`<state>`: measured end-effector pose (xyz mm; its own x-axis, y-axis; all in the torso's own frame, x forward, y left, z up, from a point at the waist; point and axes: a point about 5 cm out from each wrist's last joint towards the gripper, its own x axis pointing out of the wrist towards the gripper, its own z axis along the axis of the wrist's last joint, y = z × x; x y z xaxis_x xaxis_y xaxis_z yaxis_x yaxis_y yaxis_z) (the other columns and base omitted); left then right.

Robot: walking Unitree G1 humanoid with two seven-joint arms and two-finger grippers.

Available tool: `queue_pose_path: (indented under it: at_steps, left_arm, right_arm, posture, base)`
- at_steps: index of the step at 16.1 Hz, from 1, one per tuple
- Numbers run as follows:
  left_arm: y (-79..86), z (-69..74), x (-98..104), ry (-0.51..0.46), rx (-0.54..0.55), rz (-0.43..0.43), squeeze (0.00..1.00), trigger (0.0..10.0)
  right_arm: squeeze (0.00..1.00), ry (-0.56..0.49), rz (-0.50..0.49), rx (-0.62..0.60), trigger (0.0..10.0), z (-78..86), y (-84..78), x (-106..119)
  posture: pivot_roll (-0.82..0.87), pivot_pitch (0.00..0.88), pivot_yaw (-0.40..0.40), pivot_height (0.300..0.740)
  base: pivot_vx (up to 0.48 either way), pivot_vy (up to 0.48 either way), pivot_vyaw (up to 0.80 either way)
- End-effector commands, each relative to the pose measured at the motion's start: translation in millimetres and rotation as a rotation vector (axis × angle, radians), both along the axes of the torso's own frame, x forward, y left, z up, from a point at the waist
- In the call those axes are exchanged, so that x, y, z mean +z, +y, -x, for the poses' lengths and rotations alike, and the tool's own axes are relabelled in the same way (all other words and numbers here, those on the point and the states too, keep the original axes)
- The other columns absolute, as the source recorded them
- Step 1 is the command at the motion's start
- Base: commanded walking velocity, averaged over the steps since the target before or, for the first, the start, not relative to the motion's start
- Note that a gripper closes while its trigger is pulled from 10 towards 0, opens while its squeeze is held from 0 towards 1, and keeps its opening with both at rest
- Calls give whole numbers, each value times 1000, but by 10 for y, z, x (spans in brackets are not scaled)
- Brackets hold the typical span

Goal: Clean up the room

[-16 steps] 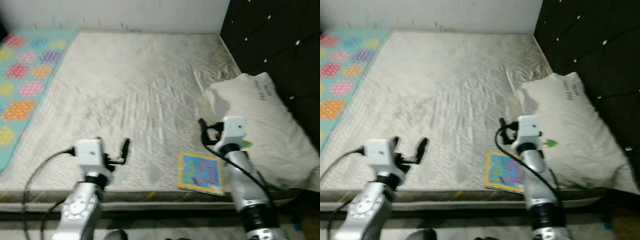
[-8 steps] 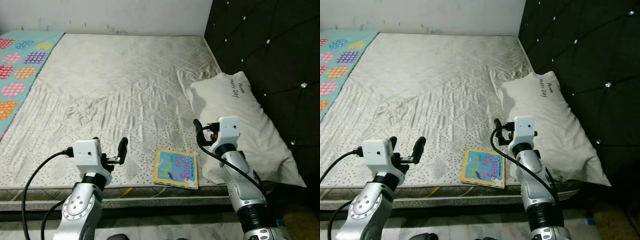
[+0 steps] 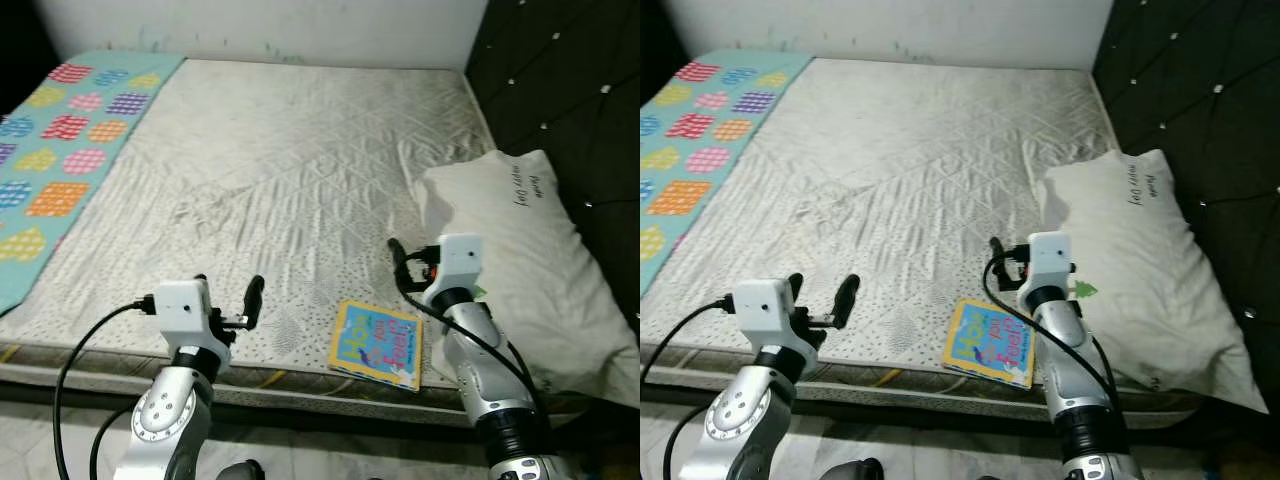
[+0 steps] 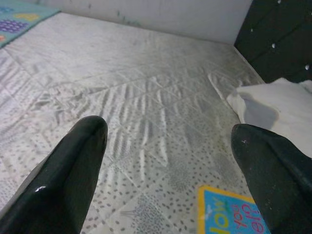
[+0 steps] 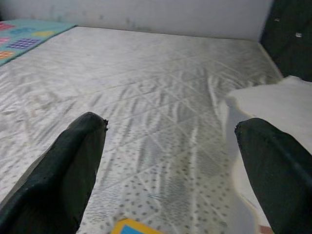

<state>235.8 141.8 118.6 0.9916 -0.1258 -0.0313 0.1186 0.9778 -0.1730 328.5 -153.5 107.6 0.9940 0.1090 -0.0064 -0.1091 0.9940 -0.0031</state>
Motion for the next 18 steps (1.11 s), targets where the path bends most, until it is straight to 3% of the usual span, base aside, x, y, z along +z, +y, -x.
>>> queue_pose_path:
  at_steps: [1,5,7,10,11,13,15,18]
  left_arm:
    - [92,48,18,-12,25,-23,0,10000]
    - [349,132,59,-54,155,-119,0,10000]
    - [463,146,18,-41,184,-143,0,10000]
    - [507,-17,107,-80,134,-239,0,10000]
    - [542,-94,118,-89,93,-279,0,10000]
    - [551,-32,36,-87,-34,-373,0,10000]
    - [562,-30,-19,-74,-36,-376,0,10000]
    - [534,-11,-123,-77,95,-303,0,10000]
  right_arm:
    - [0,-8,-27,-21,10000,44,-31,3]
    - [0,-30,-38,-31,10000,163,-133,44]
    - [0,-23,-58,-49,10000,262,-198,-3]
    - [0,-24,-83,-57,10000,251,-173,-26]
    - [0,-33,-98,-61,10000,166,-150,16]
    - [0,-44,-101,-36,10000,110,-126,69]
    - [0,-46,-93,-29,10000,91,-143,81]
    - [0,-51,-80,-72,10000,178,-278,60]
  posture:
    - [47,131,-32,740]
    - [57,126,-27,740]
    - [73,75,-15,740]
    - [80,18,8,740]
    - [86,0,-3,740]
    - [91,0,-27,740]
    - [76,0,-43,740]
    - [38,0,-51,740]
  base:
    - [0,0,0]
    - [0,0,0]
    - [0,0,0]
    - [0,0,0]
    - [0,0,0]
    - [0,0,0]
    - [0,0,0]
    - [0,0,0]
